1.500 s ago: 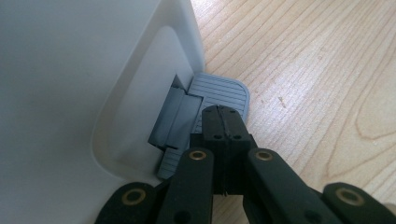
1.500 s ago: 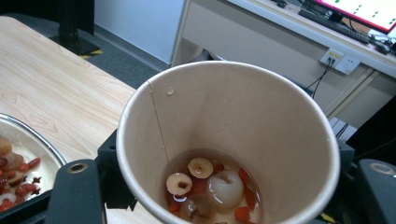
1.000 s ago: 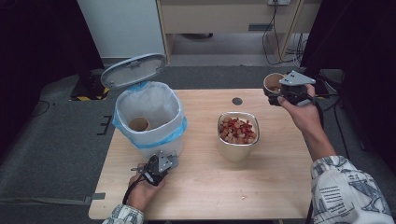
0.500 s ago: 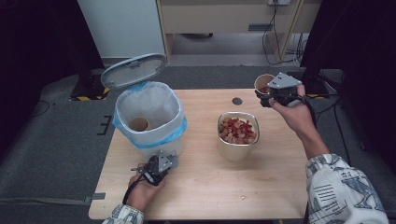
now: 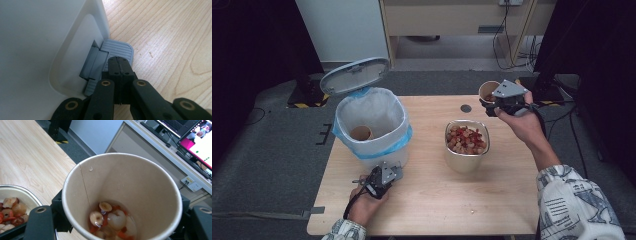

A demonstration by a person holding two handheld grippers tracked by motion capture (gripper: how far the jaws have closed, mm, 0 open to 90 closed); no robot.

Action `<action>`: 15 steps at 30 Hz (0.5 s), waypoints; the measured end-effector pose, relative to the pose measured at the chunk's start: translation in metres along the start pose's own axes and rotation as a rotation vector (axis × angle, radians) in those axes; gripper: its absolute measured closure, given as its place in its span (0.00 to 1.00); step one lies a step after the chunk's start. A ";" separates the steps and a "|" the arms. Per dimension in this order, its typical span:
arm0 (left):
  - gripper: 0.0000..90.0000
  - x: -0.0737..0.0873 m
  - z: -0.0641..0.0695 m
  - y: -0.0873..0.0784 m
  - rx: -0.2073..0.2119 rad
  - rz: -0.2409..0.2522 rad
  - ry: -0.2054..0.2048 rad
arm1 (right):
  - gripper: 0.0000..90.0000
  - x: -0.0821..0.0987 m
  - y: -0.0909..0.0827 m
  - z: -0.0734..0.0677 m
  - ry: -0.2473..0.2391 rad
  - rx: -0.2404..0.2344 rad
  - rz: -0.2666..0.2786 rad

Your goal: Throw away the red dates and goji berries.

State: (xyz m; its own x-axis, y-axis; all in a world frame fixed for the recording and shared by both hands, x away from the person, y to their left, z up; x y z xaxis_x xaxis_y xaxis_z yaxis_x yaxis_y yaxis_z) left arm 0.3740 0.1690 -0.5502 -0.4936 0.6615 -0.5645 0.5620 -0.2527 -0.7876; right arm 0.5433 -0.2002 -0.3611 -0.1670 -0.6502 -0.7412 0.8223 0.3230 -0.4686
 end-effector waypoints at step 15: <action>1.00 0.000 0.000 0.000 0.001 -0.001 -0.004 | 0.31 0.003 -0.008 -0.018 -0.142 -0.010 0.036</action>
State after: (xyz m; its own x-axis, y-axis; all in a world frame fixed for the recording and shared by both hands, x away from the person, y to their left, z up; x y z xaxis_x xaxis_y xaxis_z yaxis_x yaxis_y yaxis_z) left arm 0.3738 0.1688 -0.5503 -0.4966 0.6592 -0.5647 0.5611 -0.2527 -0.7882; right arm 0.5271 -0.1923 -0.3679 -0.0576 -0.7288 -0.6823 0.8209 0.3544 -0.4478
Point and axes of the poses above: each handheld gripper's, and its own axes: y roughly forward along the jaws, x roughly out of its underside, z roughly to its right, the point moved 5 cm from there along y, roughly forward along the jaws, and after that the axes turned 7 degrees about -z, right-handed, at the moved point
